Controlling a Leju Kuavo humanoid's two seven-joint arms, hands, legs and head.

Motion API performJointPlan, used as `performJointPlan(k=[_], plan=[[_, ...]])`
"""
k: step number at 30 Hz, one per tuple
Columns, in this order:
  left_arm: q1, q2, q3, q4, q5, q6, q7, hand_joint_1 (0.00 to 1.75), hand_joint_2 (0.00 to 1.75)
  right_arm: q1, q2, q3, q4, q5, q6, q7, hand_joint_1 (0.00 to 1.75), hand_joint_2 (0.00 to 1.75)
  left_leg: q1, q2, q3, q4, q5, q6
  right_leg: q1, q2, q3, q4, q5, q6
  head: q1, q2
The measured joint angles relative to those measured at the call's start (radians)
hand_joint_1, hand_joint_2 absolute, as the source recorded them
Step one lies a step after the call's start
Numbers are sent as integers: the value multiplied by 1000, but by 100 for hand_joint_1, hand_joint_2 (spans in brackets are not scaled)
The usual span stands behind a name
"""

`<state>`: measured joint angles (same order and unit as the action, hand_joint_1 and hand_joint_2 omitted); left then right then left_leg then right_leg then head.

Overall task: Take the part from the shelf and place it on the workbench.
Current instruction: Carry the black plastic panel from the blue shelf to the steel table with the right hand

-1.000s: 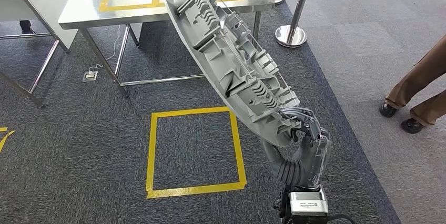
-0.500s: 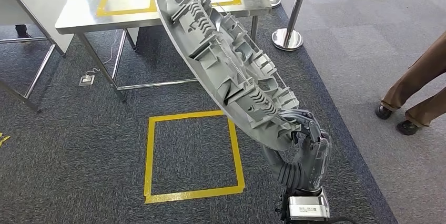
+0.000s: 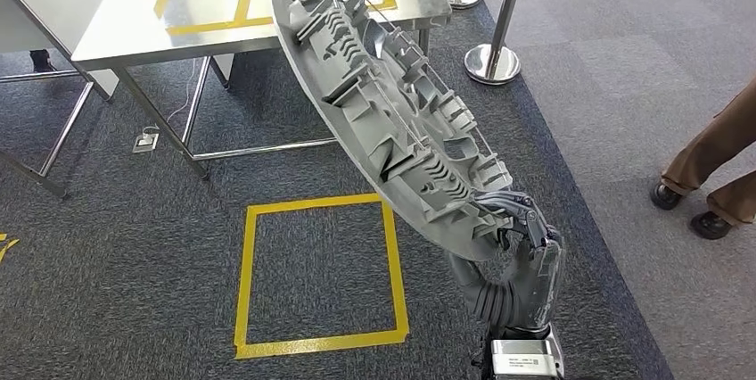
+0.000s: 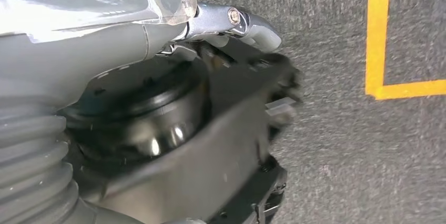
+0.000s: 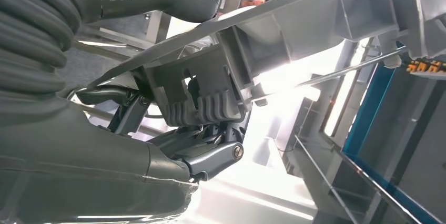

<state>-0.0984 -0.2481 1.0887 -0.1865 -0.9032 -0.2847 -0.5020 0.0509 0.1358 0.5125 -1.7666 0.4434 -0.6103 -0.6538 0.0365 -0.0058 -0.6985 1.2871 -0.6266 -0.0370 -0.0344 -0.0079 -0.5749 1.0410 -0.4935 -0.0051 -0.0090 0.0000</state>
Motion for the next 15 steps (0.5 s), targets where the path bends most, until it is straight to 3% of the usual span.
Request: performJointPlan(k=[1, 2, 4, 6, 8, 11, 12, 14, 15], plan=[[0, 0, 2, 0, 0, 4, 3, 0, 175, 0, 0, 0, -1, 0, 2, 1, 175, 175, -2, 0, -20, 1, -6, 3, 3, 0, 10, 0, -8, -2, 0, 0], [0, 0, 4, 0, -1, 10, 7, 0, 175, 0, 0, -1, -1, 0, 5, 2, 175, 175, -5, 1, -22, -30, 15, 9, 6, 0, 22, -1, -17, -3, 0, 0], [0, 0, 5, 0, -2, 20, 14, 0, 175, 0, 0, -2, -2, 0, 13, 4, 175, 175, -18, 6, 9, -158, 117, 30, 11, -1, 44, -2, -34, -2, 1, 0], [-1, 1, 6, 0, -2, 14, 18, 0, 175, -1, 1, -4, -4, 0, 21, 4, 175, 175, -33, 14, 38, -250, 184, 48, 13, -2, 59, -4, -49, 6, 1, 0], [-3, 1, 7, 0, 0, 1, 21, 0, 175, -1, 2, -6, -5, 0, 26, 4, 175, 175, -41, 13, 45, -262, 189, 51, 13, -3, 66, -10, -58, 18, -1, 0], [-4, 0, 9, 0, 5, -14, 23, 0, 175, -1, 3, -8, -8, 0, 30, 4, 175, 175, -35, 2, 67, -280, 192, 60, 13, -6, 67, 6, -81, 33, 0, 0], [-5, -1, 10, 0, 8, -18, 24, 0, 175, -2, 2, -9, -9, 0, 32, 4, 175, 175, -32, -1, 75, -286, 188, 66, 13, -5, 47, 47, -99, 36, 1, 0], [-5, -3, 13, 0, 12, -26, 31, 0, 175, -4, 1, -9, -9, -1, 36, 4, 175, 175, -35, -7, 89, -288, 171, 75, 14, -1, -33, 184, -144, 39, 3, 0], [-5, -3, 15, 0, 12, -28, 35, 0, 175, -3, 0, -9, -9, -1, 38, 4, 175, 175, -37, -11, 98, -287, 162, 77, 14, 0, -76, 245, -154, 40, 3, 0]])
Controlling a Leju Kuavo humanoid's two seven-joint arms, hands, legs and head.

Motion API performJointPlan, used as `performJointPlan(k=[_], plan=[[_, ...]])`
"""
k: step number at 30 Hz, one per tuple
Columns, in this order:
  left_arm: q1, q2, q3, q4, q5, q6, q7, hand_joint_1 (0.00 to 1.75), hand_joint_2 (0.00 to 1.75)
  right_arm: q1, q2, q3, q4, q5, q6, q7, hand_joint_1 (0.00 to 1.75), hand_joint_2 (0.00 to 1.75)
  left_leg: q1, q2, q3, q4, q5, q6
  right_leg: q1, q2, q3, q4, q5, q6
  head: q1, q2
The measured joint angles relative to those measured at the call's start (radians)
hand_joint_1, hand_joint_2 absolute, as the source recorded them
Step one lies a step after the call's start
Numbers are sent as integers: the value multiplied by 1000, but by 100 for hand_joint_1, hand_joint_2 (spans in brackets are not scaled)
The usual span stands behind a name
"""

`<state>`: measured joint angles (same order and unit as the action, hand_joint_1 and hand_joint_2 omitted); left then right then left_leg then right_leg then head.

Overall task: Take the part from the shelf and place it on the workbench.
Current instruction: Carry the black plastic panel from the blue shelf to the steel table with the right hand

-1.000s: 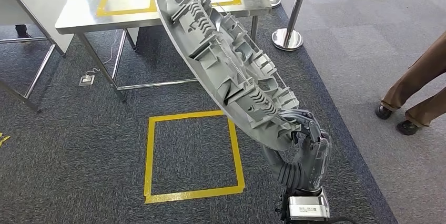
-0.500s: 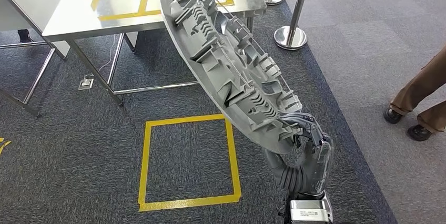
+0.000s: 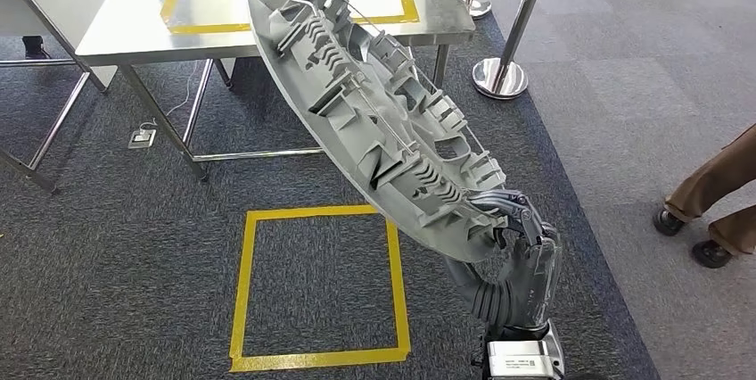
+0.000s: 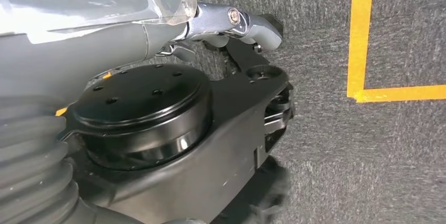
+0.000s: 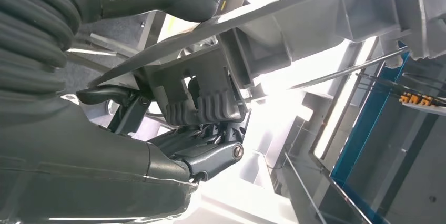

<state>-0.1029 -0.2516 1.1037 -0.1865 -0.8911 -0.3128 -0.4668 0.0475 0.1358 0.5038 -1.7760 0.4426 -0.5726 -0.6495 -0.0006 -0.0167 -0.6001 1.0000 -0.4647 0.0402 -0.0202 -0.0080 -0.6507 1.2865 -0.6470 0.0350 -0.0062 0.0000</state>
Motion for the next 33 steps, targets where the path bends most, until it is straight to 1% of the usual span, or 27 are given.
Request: performJointPlan(k=[1, 2, 3, 4, 5, 6, 8, 10, 11, 12, 13, 15, 16, 17, 18, 19, 20, 21, 22, 24, 26, 27, 28, 30, 31, 32, 33], plan=[[1, 0, 1, 0, 0, -1, 4, 0, 175, 1, -1, 0, 0, 0, 2, 1, 175, 175, -2, -4, 12, 0, -10, 1, 1, 1, -28, 30, 9, 0, 0, 0], [2, 0, 3, 0, 0, 0, 9, 0, 175, 2, -1, -1, 0, 0, 4, 2, 175, 175, -3, -8, 26, 1, -19, 1, 1, 2, -36, 16, 41, -2, 0, 0], [2, -1, 4, 0, 0, 0, 12, 0, 175, 3, -2, -2, 0, 1, 7, 3, 175, 175, -4, -12, 42, 1, -30, 0, 2, 2, -23, -37, 90, -5, 0, 0], [3, -1, 4, 0, 0, 0, 14, 0, 175, 3, -2, -2, 0, 2, 9, 3, 175, 175, -4, -15, 55, 1, -41, -2, 2, 4, 1, -108, 138, -9, 0, 0], [2, -2, 5, 0, 0, 0, 16, 0, 175, 3, -2, -2, 0, 4, 12, 3, 175, 175, -6, -18, 65, 3, -53, -5, 3, 7, 25, -174, 168, -12, -1, 0], [2, -2, 6, 1, 0, 0, 18, 0, 175, 3, -3, -1, -1, 6, 15, 4, 175, 175, -7, -20, 70, 3, -63, -11, 5, 9, 44, -219, 182, -17, -2, 0], [1, -4, 7, 1, 0, 2, 20, 0, 175, 5, -3, 0, -4, 11, 18, 4, 175, 175, -6, -22, 73, 2, -78, -23, 11, 12, 60, -245, 164, -28, -4, 0], [0, -5, 7, 1, -1, 2, 22, 0, 175, 7, -3, -1, -7, 18, 18, 6, 175, 175, -4, -18, 82, 2, -90, -34, 9, 12, 74, -254, 152, -39, -5, 0], [-1, -6, 7, 1, -2, 2, 22, 0, 175, 8, -2, -1, -9, 20, 18, 6, 175, 175, -4, -13, 77, 20, -96, -40, 6, 11, 87, -260, 145, -44, -6, 0], [-3, -6, 7, 1, -2, 2, 22, 0, 175, 9, -1, -1, -10, 21, 18, 6, 175, 175, -3, -5, 57, 60, -107, -46, 2, 10, 104, -266, 136, -47, -7, 0], [-3, -6, 8, 0, -2, 2, 22, 0, 175, 10, 0, -1, -12, 21, 18, 6, 175, 175, 0, 2, 19, 121, -119, -52, -1, 8, 120, -270, 125, -49, -9, 0], [-1, -6, 9, 0, -2, 3, 22, 0, 175, 10, 0, 0, -12, 21, 18, 6, 175, 175, 6, 9, -88, 261, -138, -63, -6, 6, 154, -272, 97, -49, -9, 0], [1, -5, 10, 0, -3, 4, 22, 0, 175, 11, 0, 0, -12, 21, 18, 6, 175, 175, 9, 10, -135, 299, -124, -67, -9, 7, 174, -272, 80, -47, -10, 0], [2, -5, 12, 0, -4, 5, 23, 0, 175, 12, 0, 0, -12, 22, 18, 6, 175, 175, 11, 11, -164, 298, -88, -69, -12, 8, 196, -272, 63, -44, -10, 0], [3, -4, 13, 0, -6, 8, 25, 0, 175, 14, 0, 0, -12, 24, 18, 6, 175, 175, 12, 11, -173, 255, -31, -69, -16, 10, 221, -273, 46, -40, -10, 0], [4, -3, 14, 0, -7, 13, 27, 0, 175, 16, 0, 0, -12, 27, 18, 6, 175, 175, 13, 13, -168, 187, 34, -68, -19, 11, 245, -274, 27, -35, -11, 0], [4, -3, 14, 1, -8, 19, 33, 0, 175, 16, 0, 0, -13, 31, 19, 6, 175, 175, 11, 15, -158, 135, 80, -66, -19, 13, 263, -276, 11, -29, -11, 0], [4, -3, 15, 2, -9, 26, 40, 0, 175, 16, 0, 1, -13, 34, 23, 6, 175, 175, 8, 17, -147, 95, 105, -62, -18, 15, 276, -280, -2, -22, -12, 0], [3, -3, 15, 3, -8, 31, 48, 0, 175, 16, 0, 2, -13, 37, 26, 6, 175, 175, 6, 18, -141, 77, 104, -55, -17, 16, 281, -287, -11, -15, -13, 0], [1, -2, 17, 4, -3, 37, 63, 0, 175, 15, 1, 2, -14, 38, 35, 6, 175, 175, 3, 16, -133, 69, 74, -39, -15, 15, 293, -312, -17, -3, -15, 0], [0, -3, 18, 4, 0, 38, 68, 0, 175, 12, 2, 1, -15, 37, 42, 6, 175, 175, 7, 11, -116, 55, 56, -24, -15, 10, 310, -323, -28, 4, -12, 0], [-1, -4, 19, 4, 1, 34, 67, 0, 175, 9, 2, 1, -14, 36, 45, 6, 175, 175, 9, 9, -104, 47, 49, -17, -14, 8, 300, -294, -43, 4, -10, 0], [-1, -5, 20, 3, 1, 27, 66, 0, 175, 5, 2, 1, -14, 35, 47, 5, 175, 175, 9, 6, -92, 40, 39, -11, -12, 8, 268, -233, -65, 1, -7, 0], [1, -5, 21, 3, 2, 9, 61, 0, 175, 0, 1, 1, -14, 34, 49, 4, 175, 175, 4, 2, -72, 36, 17, -1, -4, 8, 156, -64, -108, -6, -3, 0], [3, -5, 21, 3, 3, 1, 60, 0, 175, -1, 1, 1, -14, 34, 49, 5, 175, 175, 1, -1, -58, 35, 5, 1, -1, 8, 106, -4, -107, -9, -3, 0], [6, -4, 22, 3, 4, -6, 60, 0, 175, -1, 0, 0, -14, 34, 49, 6, 175, 175, -2, -4, -41, 35, -7, 2, 2, 8, 73, 18, -83, -12, -3, 0], [8, -4, 22, 3, 6, -9, 60, 0, 175, -1, 0, 0, -14, 34, 50, 7, 175, 175, -5, -7, -20, 35, -19, 2, 4, 8, 60, -5, -34, -15, -3, 0]])
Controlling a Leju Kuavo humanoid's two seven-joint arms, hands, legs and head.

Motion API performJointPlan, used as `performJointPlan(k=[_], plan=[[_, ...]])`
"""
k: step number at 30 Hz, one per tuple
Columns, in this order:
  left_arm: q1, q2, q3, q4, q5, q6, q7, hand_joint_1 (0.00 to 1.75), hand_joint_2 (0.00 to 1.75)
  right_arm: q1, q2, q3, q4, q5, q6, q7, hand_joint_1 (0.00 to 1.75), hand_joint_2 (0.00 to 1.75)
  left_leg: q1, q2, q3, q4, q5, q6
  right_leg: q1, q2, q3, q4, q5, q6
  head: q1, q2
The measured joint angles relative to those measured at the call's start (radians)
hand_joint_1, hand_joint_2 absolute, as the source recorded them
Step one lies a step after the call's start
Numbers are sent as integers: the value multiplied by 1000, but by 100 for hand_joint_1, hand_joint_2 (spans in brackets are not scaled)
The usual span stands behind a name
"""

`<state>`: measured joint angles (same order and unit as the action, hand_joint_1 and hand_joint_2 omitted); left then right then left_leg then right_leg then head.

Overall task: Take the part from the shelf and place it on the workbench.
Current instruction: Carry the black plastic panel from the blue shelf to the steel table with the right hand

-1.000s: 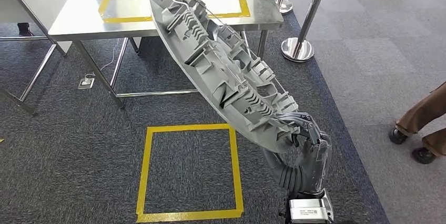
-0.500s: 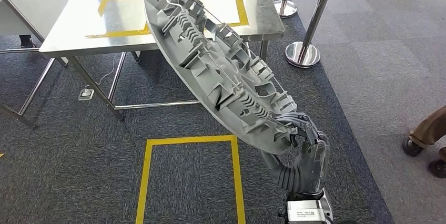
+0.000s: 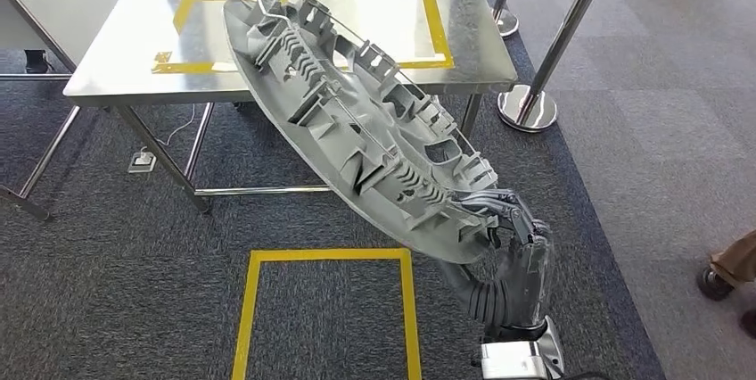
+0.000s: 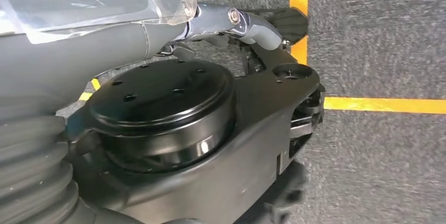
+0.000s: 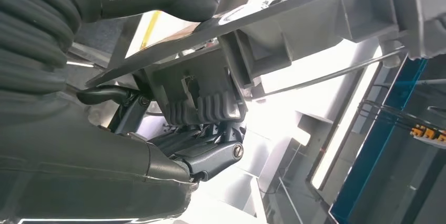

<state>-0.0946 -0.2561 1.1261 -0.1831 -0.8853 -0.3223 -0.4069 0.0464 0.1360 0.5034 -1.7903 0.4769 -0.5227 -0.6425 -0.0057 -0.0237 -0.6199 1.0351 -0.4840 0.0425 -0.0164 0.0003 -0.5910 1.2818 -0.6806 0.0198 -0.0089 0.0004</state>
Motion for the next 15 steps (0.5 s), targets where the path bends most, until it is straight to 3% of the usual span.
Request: performJointPlan(k=[2, 3, 4, 6, 9, 11, 13, 14, 15], plan=[[1, 0, 1, 0, 3, -3, 1, 0, 175, 0, 0, -1, 1, 1, 2, 2, 175, 175, -4, -4, 39, 0, -25, -3, 3, 0, 10, -115, 117, -8, 0, 0], [0, 0, 2, 0, 5, -3, 2, 0, 175, -1, 0, 0, 1, 1, 3, 2, 175, 175, -5, -6, 51, 1, -36, -7, 6, 0, 21, -174, 150, -11, -1, 0], [-1, 0, 3, 1, 5, -2, 3, 0, 175, -3, 0, 0, 1, 1, 4, 2, 175, 175, -5, -6, 57, 0, -43, -13, 9, 0, 28, -209, 163, -14, -2, 0], [-3, 0, 4, 1, 5, 10, 8, 0, 175, -6, 2, 1, 2, 1, 6, 2, 175, 175, -4, -6, 64, -3, -47, -23, 14, 2, 36, -236, 156, -19, -4, 0], [-7, -1, 8, -1, 5, 43, 7, 0, 175, -7, 8, 1, 2, 2, 9, 3, 175, 175, -2, 1, 56, 21, -63, -37, 5, 2, 58, -256, 158, -29, -8, 0], [-10, -1, 10, -2, 8, 50, 1, 0, 175, -9, 10, 4, 2, 1, 11, 2, 175, 175, 3, 9, 0, 121, -99, -49, -1, 0, 75, -265, 153, -35, -12, 0], [-9, 0, 14, -2, 9, 51, -4, 0, 175, -11, 11, 8, 5, -1, 12, 1, 175, 175, 12, 14, -85, 243, -124, -58, -5, 0, 86, -266, 142, -35, -12, 0], [-9, 0, 15, -2, 10, 54, -4, 0, 175, -12, 11, 8, 6, -2, 12, 0, 175, 175, 15, 14, -113, 265, -111, -62, -8, 0, 94, -266, 135, -33, -13, 0], [-9, 1, 17, -2, 11, 58, -5, 0, 175, -12, 11, 9, 8, -4, 13, 0, 175, 175, 19, 15, -120, 248, -79, -66, -12, 1, 104, -266, 127, -29, -13, 0]])
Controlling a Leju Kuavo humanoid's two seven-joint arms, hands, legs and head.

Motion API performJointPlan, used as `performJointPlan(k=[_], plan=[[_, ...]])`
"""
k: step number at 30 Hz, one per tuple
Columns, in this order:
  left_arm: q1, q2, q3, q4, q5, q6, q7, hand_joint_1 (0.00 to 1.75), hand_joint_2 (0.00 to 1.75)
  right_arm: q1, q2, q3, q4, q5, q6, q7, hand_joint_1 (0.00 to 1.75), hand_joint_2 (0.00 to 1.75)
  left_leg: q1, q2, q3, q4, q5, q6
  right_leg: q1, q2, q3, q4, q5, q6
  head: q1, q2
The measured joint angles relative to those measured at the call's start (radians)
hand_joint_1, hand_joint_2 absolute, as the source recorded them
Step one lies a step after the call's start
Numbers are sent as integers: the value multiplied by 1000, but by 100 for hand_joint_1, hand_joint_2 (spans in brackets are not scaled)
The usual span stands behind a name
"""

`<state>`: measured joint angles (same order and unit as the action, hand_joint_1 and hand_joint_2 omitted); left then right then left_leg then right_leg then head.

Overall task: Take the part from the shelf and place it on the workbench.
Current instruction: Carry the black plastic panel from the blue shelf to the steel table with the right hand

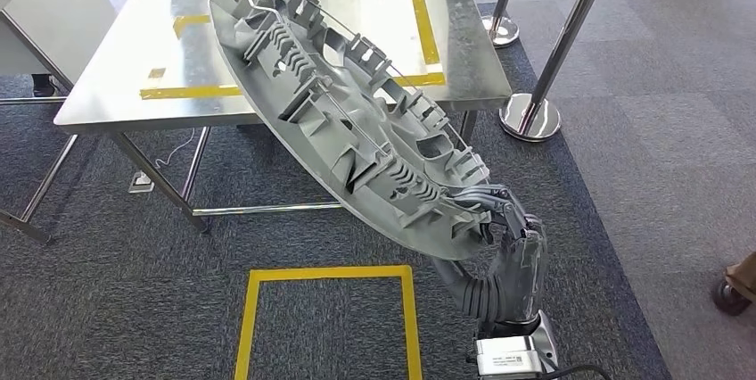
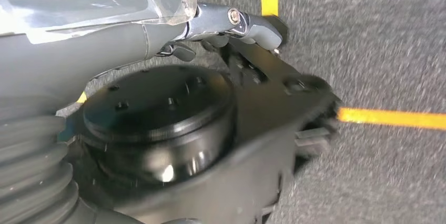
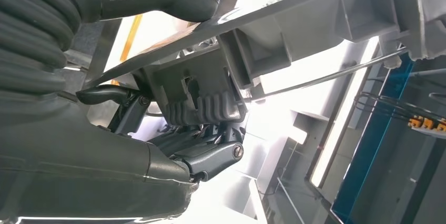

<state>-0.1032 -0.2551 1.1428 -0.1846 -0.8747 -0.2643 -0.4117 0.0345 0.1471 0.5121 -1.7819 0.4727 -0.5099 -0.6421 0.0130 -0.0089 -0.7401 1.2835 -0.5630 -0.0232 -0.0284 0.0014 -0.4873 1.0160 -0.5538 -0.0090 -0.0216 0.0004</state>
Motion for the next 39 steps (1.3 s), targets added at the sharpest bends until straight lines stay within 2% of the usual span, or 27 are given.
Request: performJointPlan(k=[2, 3, 4, 5, 8, 9, 10, 11, 13, 14, 15, 16, 17, 18, 19, 22, 24, 25, 26, 28, 29, 30, 31, 33, 34, 35, 39], plan=[[0, 1, 3, 0, 3, 6, 2, 0, 175, -1, 0, 1, 4, -6, 2, -1, 175, 175, 6, 5, 38, -121, 89, -8, -8, 1, 23, -1, -19, 12, 0, 0], [-1, 0, 4, 1, 6, 1, 4, 0, 175, -2, 0, 2, 6, -9, 3, -3, 175, 175, 6, 7, 65, -181, 113, -10, -8, 2, 31, 0, -29, 20, -3, 0], [-2, 0, 6, 1, 10, -9, 4, 0, 175, -5, 0, 2, 7, -12, 4, -5, 175, 175, 6, 10, 83, -220, 122, -7, -7, 3, 35, -2, -37, 27, -5, 0], [-4, 0, 7, 2, 13, -22, 3, 0, 175, -9, 0, 3, 7, -14, 5, -6, 175, 175, 4, 11, 93, -235, 115, -3, -5, 3, 38, -6, -43, 34, -5, 0], [-4, 0, 10, 2, 17, -48, -3, 0, 175, -18, 0, 5, 10, -15, 5, -7, 175, 175, 2, 5, 101, -242, 92, 23, -4, 0, 51, -19, -52, 50, 0, 0], [-3, 0, 10, 2, 18, -53, -5, 0, 175, -20, 0, 6, 11, -15, 5, -8, 175, 175, 3, 2, 109, -245, 83, 33, -5, -1, 44, 2, -60, 54, 3, 0], [-3, 0, 10, 2, 19, -57, -7, 0, 175, -22, 0, 7, 13, -15, 5, -9, 175, 175, 4, 0, 119, -248, 74, 41, -5, -2, 21, 48, -73, 55, 6, 0], [-2, 0, 11, 2, 21, -60, -10, 0, 175, -22, -1, 7, 14, -17, 5, -10, 175, 175, 2, -1, 129, -250, 64, 48, -3, -2, -21, 120, -89, 53, 9, 0], [0, 0, 15, 2, 28, -64, -18, 0, 175, -22, -2, 8, 18, -23, 6, -13, 175, 175, -4, -1, 153, -250, 45, 57, 2, -1, -128, 268, -114, 47, 11, 0], [1, 1, 19, 2, 31, -64, -22, 0, 175, -22, -2, 9, 20, -25, 7, -13, 175, 175, -8, -2, 168, -250, 34, 59, 5, -1, -170, 307, -103, 43, 11, 0], [3, 1, 22, 2, 33, -64, -25, 0, 175, -22, -3, 9, 23, -27, 7, -13, 175, 175, -12, -3, 186, -250, 21, 61, 8, -1, -195, 302, -69, 37, 11, 0], [4, 1, 25, 2, 35, -64, -27, 0, 175, -22, -4, 8, 25, -27, 8, -13, 175, 175, -15, -5, 206, -250, 7, 62, 11, -1, -201, 259, -16, 28, 11, 0], [5, 1, 27, 2, 36, -63, -29, 0, 175, -22, -4, 9, 27, -28, 9, -13, 175, 175, -17, -7, 223, -251, -7, 62, 15, -1, -194, 194, 42, 19, 11, 0], [6, 0, 28, 2, 36, -62, -30, 0, 175, -22, -5, 9, 28, -28, 11, -14, 175, 175, -19, -8, 238, -251, -19, 59, 21, -1, -180, 138, 84, 11, 8, 0], [6, 0, 29, 3, 36, -59, -30, 0, 175, -22, -5, 10, 29, -28, 12, -14, 175, 175, -19, -9, 247, -251, -28, 55, 26, -2, -166, 98, 105, 4, 5, 0], [2, -3, 34, 3, 42, -33, -18, 0, 175, -26, -5, 11, 31, -29, 17, -16, 175, 175, -14, -7, 263, -258, -46, 34, 37, -1, -142, 62, 84, -5, 0, 0], [-4, -7, 40, 2, 54, -11, -9, 0, 175, -29, -2, 12, 32, -28, 19, -15, 175, 175, -13, -2, 265, -251, -59, 23, 31, 0, -124, 40, 73, -10, 0, 0], [-7, -8, 44, 1, 59, 1, -9, 0, 175, -30, 0, 13, 32, -27, 19, -14, 175, 175, -12, -1, 251, -224, -71, 18, 26, 0, -112, 29, 70, -12, -2, 0], [-7, -8, 48, 1, 62, 14, -10, 0, 175, -32, 1, 15, 33, -26, 19, -14, 175, 175, -10, 0, 220, -174, -88, 13, 23, -1, -100, 22, 66, -14, -3, 0], [-6, -8, 51, 0, 60, 37, -15, 0, 175, -34, 2, 19, 34, -25, 17, -14, 175, 175, -4, 1, 125, -44, -118, 3, 19, -1, -81, 17, 51, -15, -4, 0], [-4, -8, 52, 0, 58, 44, -16, 0, 175, -34, 2, 20, 36, -24, 17, -13, 175, 175, -1, 1, 82, 0, -114, -1, 18, -1, -72, 17, 43, -14, -4, 0], [-3, -7, 53, 0, 56, 48, -16, 0, 175, -34, 2, 21, 38, -23, 16, -13, 175, 175, 1, 1, 56, 8, -89, -4, 16, 0, -61, 17, 34, -11, -4, 0], [-2, -6, 54, 0, 55, 50, -17, 0, 175, -34, 2, 22, 40, -22, 15, -13, 175, 175, 2, 2, 51, -24, -43, -6, 14, 1, -48, 17, 24, -8, -4, 0], [-2, -5, 54, 0, 52, 51, -18, 0, 175, -34, 2, 25, 44, -19, 15, -12, 175, 175, 3, 5, 81, -148, 56, -9, 10, 3, -23, 16, 4, 2, -4, 0], [-3, -6, 54, 0, 51, 48, -20, 0, 175, -36, 2, 27, 45, -16, 15, -12, 175, 175, 2, 6, 101, -200, 81, -7, 10, 4, -17, 16, -4, 8, -6, 0], [-4, -6, 54, 0, 50, 40, -22, 0, 175, -38, 2, 28, 45, -14, 14, -11, 175, 175, 0, 7, 113, -228, 88, -2, 11, 4, -14, 13, -9, 14, -5, 0], [-2, -4, 54, 0, 55, -23, -45, 0, 175, -45, 3, 30, 45, -11, 14, -2, 175, 175, -1, 0, 131, -245, 62, 33, 12, 3, -4, 2, -21, 37, 1, 0]])
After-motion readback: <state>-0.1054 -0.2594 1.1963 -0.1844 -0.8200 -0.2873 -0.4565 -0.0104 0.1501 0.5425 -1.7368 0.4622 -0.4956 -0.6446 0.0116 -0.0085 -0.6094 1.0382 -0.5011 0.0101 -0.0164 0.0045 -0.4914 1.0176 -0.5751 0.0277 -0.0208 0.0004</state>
